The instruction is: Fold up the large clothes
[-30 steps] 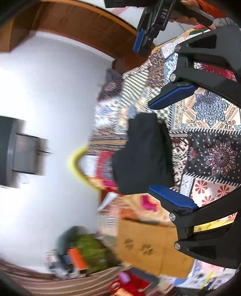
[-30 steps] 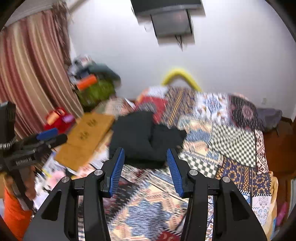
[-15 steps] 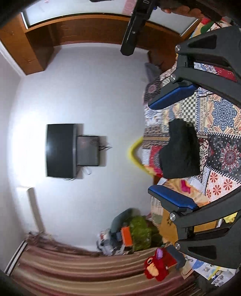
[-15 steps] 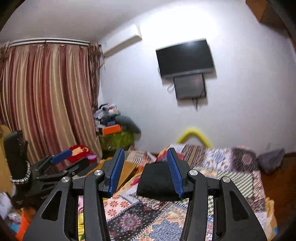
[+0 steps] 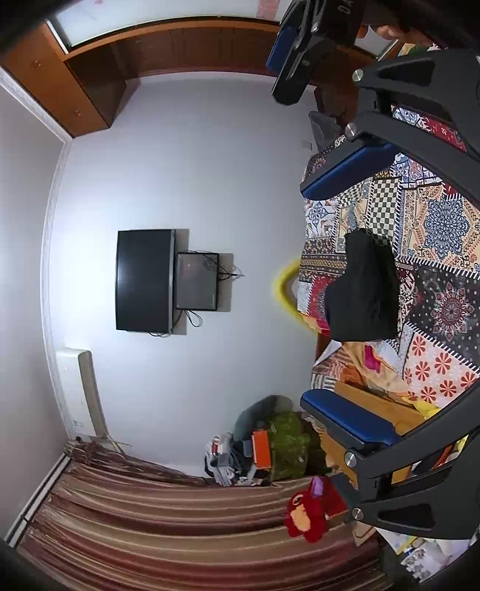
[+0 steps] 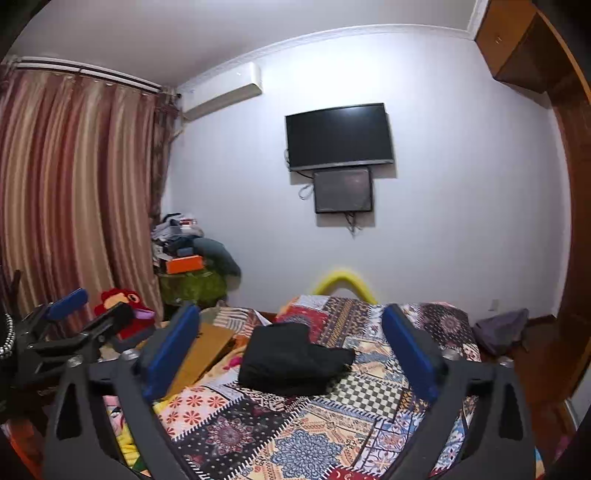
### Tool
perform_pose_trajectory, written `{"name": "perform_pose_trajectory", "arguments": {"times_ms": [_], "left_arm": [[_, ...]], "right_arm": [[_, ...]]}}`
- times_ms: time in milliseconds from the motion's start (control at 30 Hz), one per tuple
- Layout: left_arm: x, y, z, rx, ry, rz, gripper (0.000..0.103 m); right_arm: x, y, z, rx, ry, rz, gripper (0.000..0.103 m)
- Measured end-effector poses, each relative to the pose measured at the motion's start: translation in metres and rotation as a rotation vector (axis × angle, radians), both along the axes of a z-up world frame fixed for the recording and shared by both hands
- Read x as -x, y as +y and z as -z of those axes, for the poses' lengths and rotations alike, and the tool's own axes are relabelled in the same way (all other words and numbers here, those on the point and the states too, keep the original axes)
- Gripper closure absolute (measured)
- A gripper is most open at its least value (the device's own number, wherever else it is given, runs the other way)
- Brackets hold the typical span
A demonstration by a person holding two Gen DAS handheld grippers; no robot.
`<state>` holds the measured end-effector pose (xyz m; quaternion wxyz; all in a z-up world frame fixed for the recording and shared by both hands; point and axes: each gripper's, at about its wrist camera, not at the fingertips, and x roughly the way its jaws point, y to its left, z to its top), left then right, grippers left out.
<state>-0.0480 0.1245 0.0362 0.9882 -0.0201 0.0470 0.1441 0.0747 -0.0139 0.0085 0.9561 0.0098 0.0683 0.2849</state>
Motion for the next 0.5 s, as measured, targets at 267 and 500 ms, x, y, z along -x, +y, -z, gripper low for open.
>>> {"name": "perform_pose_trajectory", "arguments": {"times_ms": [267, 500], "left_arm": [[0.003, 0.002, 0.003, 0.010, 0.002, 0.001, 0.000], [0.003, -0.002, 0.006, -0.009, 0.006, 0.000, 0.000]], "right_arm": [[0.003, -0.004, 0.005, -0.002, 0.015, 0.005, 0.002], [0.010, -0.002, 0.009, 0.009, 0.014, 0.007, 0.002]]}}
